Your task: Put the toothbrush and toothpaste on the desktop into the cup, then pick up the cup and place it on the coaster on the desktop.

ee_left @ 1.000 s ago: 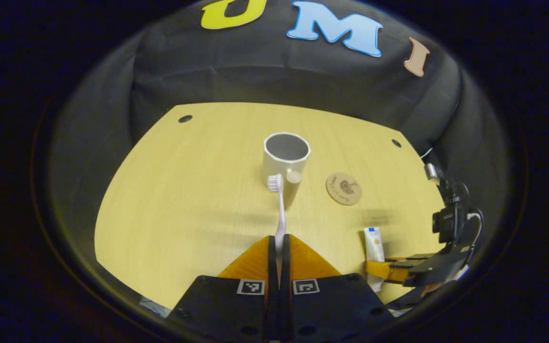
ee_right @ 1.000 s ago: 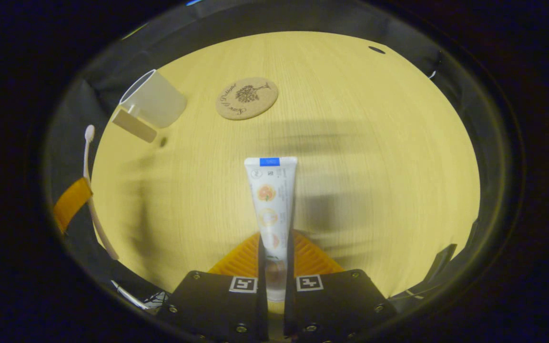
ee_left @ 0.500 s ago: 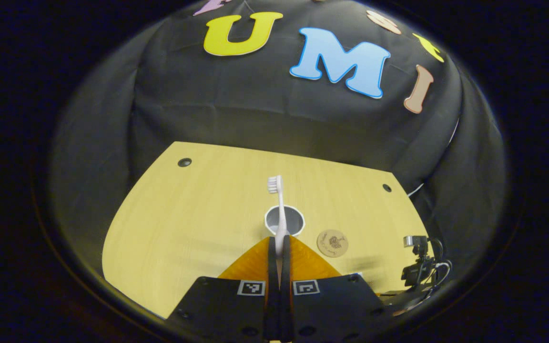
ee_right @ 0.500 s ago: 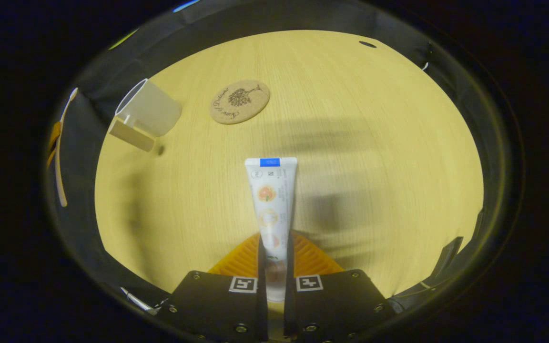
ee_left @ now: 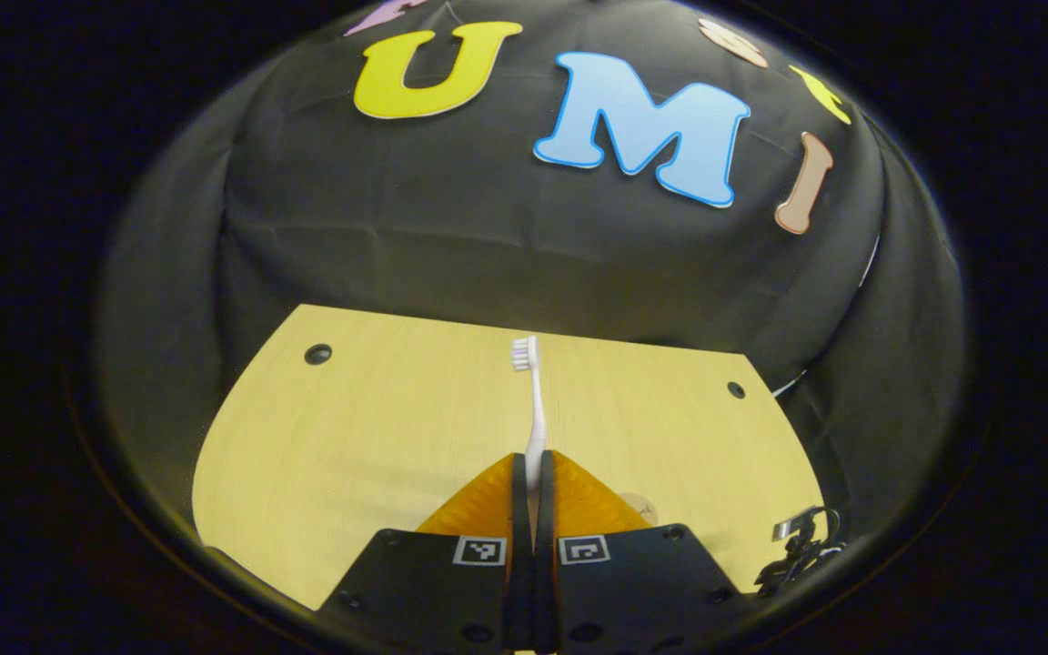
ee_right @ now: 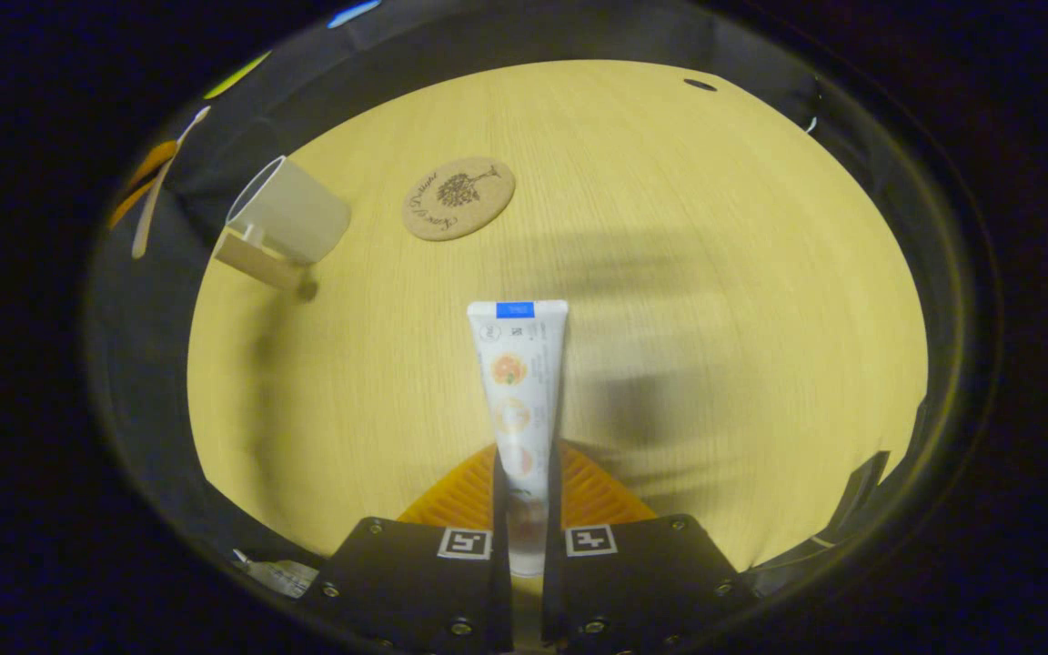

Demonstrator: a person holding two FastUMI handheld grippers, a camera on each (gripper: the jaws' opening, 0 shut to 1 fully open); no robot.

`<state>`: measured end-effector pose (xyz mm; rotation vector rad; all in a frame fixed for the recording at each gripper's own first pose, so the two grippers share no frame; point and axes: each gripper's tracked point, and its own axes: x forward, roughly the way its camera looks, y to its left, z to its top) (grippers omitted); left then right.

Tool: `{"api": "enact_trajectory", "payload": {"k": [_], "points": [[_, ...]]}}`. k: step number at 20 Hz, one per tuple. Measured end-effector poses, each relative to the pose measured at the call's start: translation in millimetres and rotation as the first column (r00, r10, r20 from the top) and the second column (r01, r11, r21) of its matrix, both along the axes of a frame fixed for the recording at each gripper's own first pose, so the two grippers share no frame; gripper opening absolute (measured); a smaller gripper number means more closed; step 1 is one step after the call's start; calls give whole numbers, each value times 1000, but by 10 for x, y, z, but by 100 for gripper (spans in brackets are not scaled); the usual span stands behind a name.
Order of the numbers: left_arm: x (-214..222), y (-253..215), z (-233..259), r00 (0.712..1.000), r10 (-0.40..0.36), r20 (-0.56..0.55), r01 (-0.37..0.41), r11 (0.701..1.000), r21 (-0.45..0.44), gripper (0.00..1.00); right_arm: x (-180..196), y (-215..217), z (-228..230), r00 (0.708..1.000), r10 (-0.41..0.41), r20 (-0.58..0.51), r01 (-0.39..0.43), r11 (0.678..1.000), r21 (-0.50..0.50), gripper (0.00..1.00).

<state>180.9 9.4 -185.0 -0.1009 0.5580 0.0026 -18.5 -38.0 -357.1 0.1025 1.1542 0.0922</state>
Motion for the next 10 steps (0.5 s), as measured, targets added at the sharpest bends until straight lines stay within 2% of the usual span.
{"api": "enact_trajectory", "payload": {"k": [4, 10], "points": [[378, -37, -192, 999, -34, 6, 34, 999, 15, 7, 40, 4, 25, 999, 18, 45, -17, 1000, -17, 15], [669, 138, -582, 999, -29, -31, 29, 1000, 5, 7, 47, -71, 286, 992, 37, 124, -29, 998, -60, 14]]}}
